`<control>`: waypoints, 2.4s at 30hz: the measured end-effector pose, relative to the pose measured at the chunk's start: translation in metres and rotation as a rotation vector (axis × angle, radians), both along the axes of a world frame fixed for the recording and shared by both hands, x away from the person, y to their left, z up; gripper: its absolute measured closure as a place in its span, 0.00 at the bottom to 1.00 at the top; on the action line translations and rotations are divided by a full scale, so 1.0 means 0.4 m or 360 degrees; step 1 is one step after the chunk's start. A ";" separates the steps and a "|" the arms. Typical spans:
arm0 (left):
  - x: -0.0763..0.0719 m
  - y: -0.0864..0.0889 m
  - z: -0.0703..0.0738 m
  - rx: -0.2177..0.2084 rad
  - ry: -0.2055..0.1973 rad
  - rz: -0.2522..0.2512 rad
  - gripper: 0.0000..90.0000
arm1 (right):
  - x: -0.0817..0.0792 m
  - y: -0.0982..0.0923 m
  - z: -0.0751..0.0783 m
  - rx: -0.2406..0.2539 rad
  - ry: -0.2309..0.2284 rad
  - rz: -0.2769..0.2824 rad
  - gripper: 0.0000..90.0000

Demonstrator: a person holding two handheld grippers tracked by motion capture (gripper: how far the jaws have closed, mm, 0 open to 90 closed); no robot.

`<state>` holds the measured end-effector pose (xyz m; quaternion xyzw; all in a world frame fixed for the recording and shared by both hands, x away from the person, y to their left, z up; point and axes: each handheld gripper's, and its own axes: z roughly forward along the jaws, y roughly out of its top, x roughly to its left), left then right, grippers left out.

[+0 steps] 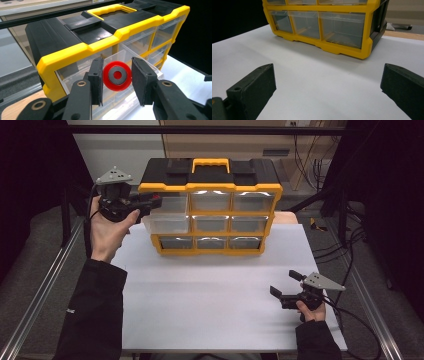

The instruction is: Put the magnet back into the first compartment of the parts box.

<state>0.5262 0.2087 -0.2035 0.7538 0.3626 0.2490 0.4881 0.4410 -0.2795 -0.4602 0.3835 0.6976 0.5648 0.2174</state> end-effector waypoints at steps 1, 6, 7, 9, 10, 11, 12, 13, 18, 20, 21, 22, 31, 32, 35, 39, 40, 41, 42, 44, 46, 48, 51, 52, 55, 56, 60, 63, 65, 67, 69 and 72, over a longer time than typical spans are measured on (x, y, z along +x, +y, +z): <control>0.004 0.000 -0.001 -0.0003 0.0004 0.0003 0.69 | 0.001 -0.001 0.000 -0.0005 -0.0010 0.0002 0.00; 0.020 0.001 -0.010 0.0019 0.0018 0.0027 0.70 | 0.001 -0.001 0.000 -0.0003 -0.0004 0.0000 0.00; 0.023 0.000 -0.012 0.0021 0.0026 0.0032 0.69 | 0.000 0.000 0.000 -0.0001 0.0000 0.0001 0.00; 0.028 -0.001 -0.015 0.0029 0.0031 0.0031 0.69 | 0.000 0.000 0.000 -0.0001 0.0000 0.0001 0.00; 0.030 -0.002 -0.017 0.0034 0.0032 0.0029 0.69 | 0.000 0.000 0.000 -0.0001 -0.0001 0.0001 0.00; 0.032 -0.003 -0.019 0.0042 0.0035 0.0028 0.69 | 0.001 -0.001 0.000 -0.0003 -0.0004 0.0001 0.00; 0.034 -0.004 -0.021 0.0045 0.0037 0.0034 0.69 | 0.001 -0.001 0.000 -0.0002 -0.0003 0.0000 0.00; 0.036 -0.006 -0.023 0.0051 0.0043 0.0035 0.69 | 0.001 -0.001 0.000 -0.0003 -0.0004 0.0001 0.00; 0.047 -0.011 -0.039 0.0073 0.0067 0.0038 0.69 | 0.001 -0.001 0.000 -0.0002 -0.0006 0.0001 0.00; 0.052 -0.014 -0.045 0.0089 0.0075 0.0039 0.69 | 0.001 -0.001 0.000 -0.0003 -0.0003 0.0001 0.00; 0.053 -0.016 -0.048 0.0093 0.0080 0.0040 0.69 | 0.000 0.000 0.000 0.0000 0.0002 0.0001 0.00; 0.054 -0.018 -0.050 0.0098 0.0083 0.0037 0.69 | 0.001 0.000 0.000 0.0001 0.0002 0.0005 0.00; 0.066 -0.033 -0.060 0.0146 0.0108 0.0063 0.69 | 0.001 -0.001 0.000 -0.0002 -0.0003 0.0002 0.00; 0.067 -0.034 -0.061 0.0151 0.0113 0.0063 0.69 | 0.001 -0.001 0.000 -0.0002 -0.0003 0.0002 0.00; 0.070 -0.038 -0.065 0.0168 0.0127 0.0072 0.69 | 0.001 -0.001 0.000 -0.0002 -0.0007 -0.0003 0.00; 0.071 -0.040 -0.067 0.0168 0.0128 0.0078 0.69 | 0.001 -0.001 0.000 -0.0002 -0.0006 0.0001 0.00; 0.071 -0.041 -0.068 0.0168 0.0127 0.0080 0.69 | 0.001 -0.001 0.000 -0.0002 -0.0004 0.0002 0.00; 0.071 -0.042 -0.068 0.0170 0.0128 0.0081 0.68 | 0.001 -0.001 0.000 -0.0002 -0.0005 0.0001 0.00; 0.072 -0.043 -0.068 0.0173 0.0126 0.0084 0.67 | 0.001 -0.001 0.000 -0.0001 -0.0006 -0.0002 0.00; 0.072 -0.042 -0.068 0.0167 0.0125 0.0085 0.67 | 0.001 -0.001 0.000 0.0000 -0.0005 -0.0003 0.00; 0.072 -0.041 -0.067 0.0166 0.0124 0.0086 0.65 | 0.000 0.000 0.001 0.0005 0.0000 -0.0003 0.00; 0.076 -0.040 -0.065 0.0129 0.0134 0.0070 0.63 | -0.001 -0.001 0.001 0.0018 -0.0003 -0.0003 0.00; 0.071 -0.041 -0.056 0.0118 0.0106 0.0059 0.58 | 0.005 0.001 -0.001 0.0020 0.0010 0.0006 0.00; 0.068 -0.040 -0.054 0.0112 0.0089 0.0055 0.56 | 0.003 0.001 -0.002 0.0022 0.0007 0.0011 0.00; 0.054 -0.031 -0.047 0.0075 0.0044 0.0036 0.51 | 0.000 -0.001 0.001 0.0039 0.0001 0.0013 0.00; 0.049 -0.028 -0.045 0.0072 0.0026 0.0026 0.49 | 0.001 -0.002 0.001 0.0029 -0.0014 0.0009 0.00; 0.030 -0.022 -0.039 0.0033 -0.0047 -0.0005 0.39 | 0.003 -0.001 -0.001 0.0019 -0.0002 0.0009 0.00; 0.012 -0.019 -0.037 0.0005 -0.0094 -0.0026 0.32 | 0.002 0.001 -0.001 0.0015 0.0005 0.0010 0.00; -0.001 -0.016 -0.037 -0.0001 -0.0136 -0.0029 0.27 | 0.002 -0.001 0.000 0.0016 0.0000 0.0009 0.00; -0.014 -0.011 -0.037 -0.0014 -0.0141 -0.0038 0.23 | 0.002 -0.002 0.000 0.0016 -0.0003 0.0011 0.00; -0.027 -0.005 -0.036 -0.0037 -0.0150 -0.0054 0.20 | 0.002 -0.001 0.000 0.0016 0.0001 0.0012 0.00; -0.047 0.005 -0.036 -0.0055 -0.0164 -0.0081 0.14 | 0.002 -0.001 0.000 0.0014 -0.0001 0.0011 0.00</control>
